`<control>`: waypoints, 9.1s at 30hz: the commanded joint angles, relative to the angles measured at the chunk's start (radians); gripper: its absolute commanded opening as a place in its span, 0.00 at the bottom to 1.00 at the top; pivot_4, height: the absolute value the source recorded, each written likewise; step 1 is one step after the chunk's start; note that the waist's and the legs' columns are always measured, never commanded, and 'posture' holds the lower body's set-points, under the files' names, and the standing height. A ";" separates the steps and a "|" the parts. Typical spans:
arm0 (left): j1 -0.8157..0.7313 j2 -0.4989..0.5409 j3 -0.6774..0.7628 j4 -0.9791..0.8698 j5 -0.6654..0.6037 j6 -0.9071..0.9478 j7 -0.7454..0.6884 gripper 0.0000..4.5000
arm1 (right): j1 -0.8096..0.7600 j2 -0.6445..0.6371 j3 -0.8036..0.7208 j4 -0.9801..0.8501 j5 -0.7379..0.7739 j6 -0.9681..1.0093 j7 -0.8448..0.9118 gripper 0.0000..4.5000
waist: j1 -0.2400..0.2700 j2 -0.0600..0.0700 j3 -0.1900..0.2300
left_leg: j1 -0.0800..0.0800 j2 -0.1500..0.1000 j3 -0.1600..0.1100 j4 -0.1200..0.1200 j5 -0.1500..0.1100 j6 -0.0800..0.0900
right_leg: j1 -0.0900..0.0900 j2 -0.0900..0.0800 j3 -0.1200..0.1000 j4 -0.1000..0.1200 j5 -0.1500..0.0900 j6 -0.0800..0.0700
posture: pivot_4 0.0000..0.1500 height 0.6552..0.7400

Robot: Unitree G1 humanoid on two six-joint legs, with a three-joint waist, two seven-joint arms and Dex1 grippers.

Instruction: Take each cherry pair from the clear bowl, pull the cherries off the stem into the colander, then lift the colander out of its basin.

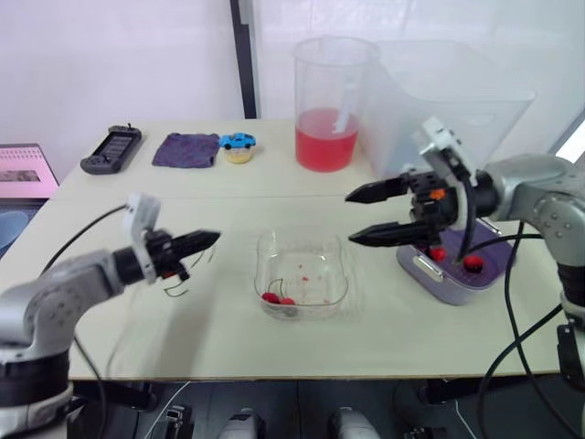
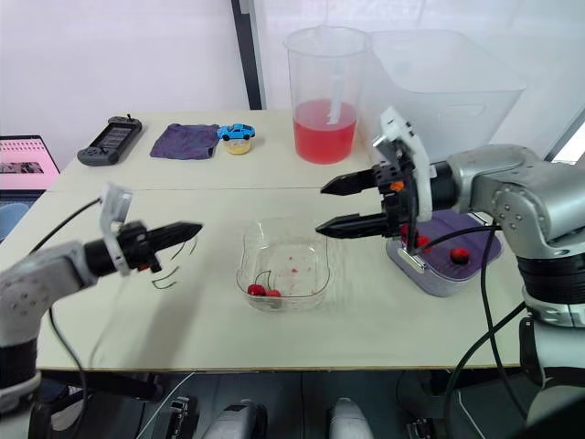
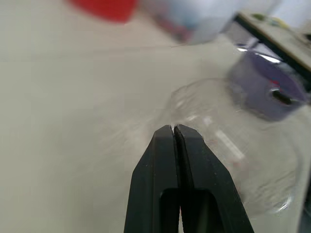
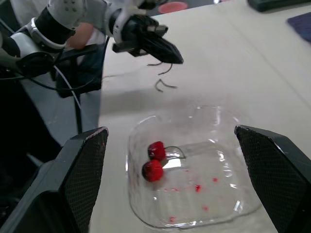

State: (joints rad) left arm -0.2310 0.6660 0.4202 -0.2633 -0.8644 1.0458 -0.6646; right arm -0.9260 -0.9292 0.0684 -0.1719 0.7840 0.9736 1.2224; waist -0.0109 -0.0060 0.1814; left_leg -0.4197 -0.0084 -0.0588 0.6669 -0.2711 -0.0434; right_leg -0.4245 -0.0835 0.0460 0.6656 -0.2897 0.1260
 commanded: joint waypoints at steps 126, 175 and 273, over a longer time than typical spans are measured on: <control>-0.750 -0.117 -0.416 0.345 0.204 -0.305 -0.285 0.61 | 0.001 0.243 0.298 -0.188 -1.072 -0.537 -0.445 0.32 | -0.034 -0.002 0.000 | -0.001 -0.001 0.003 -0.001 0.004 -0.007 | -0.003 0.002 -0.001 0.002 -0.001 -0.002 | 1.00 0.93; -0.729 -0.123 -0.375 0.330 0.184 -0.295 -0.461 0.00 | 0.002 0.356 -0.035 -0.142 -0.405 -0.006 -0.212 0.97 | -0.038 -0.002 0.000 | -0.001 -0.001 0.001 -0.001 0.004 -0.007 | -0.002 0.002 -0.002 0.003 -0.001 -0.002 | 1.00 0.93; -0.657 -0.283 -0.341 0.144 0.075 -0.262 -0.179 0.00 | -0.047 0.352 -0.015 -0.050 -0.227 0.004 -0.332 0.48 | -0.010 -0.002 0.000 | -0.001 -0.002 0.000 0.001 0.004 -0.007 | -0.001 0.001 -0.002 0.003 -0.001 -0.001 | 1.00 0.93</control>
State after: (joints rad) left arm -0.8721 0.3729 0.0731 -0.0841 -0.7755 0.7826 -0.8379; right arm -0.9623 -0.5787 0.0679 -0.1933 0.5460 0.9950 0.8965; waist -0.0206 -0.0078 0.1812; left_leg -0.4212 -0.0102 -0.0589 0.6681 -0.2669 -0.0507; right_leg -0.4258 -0.0827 0.0444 0.6681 -0.2903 0.1246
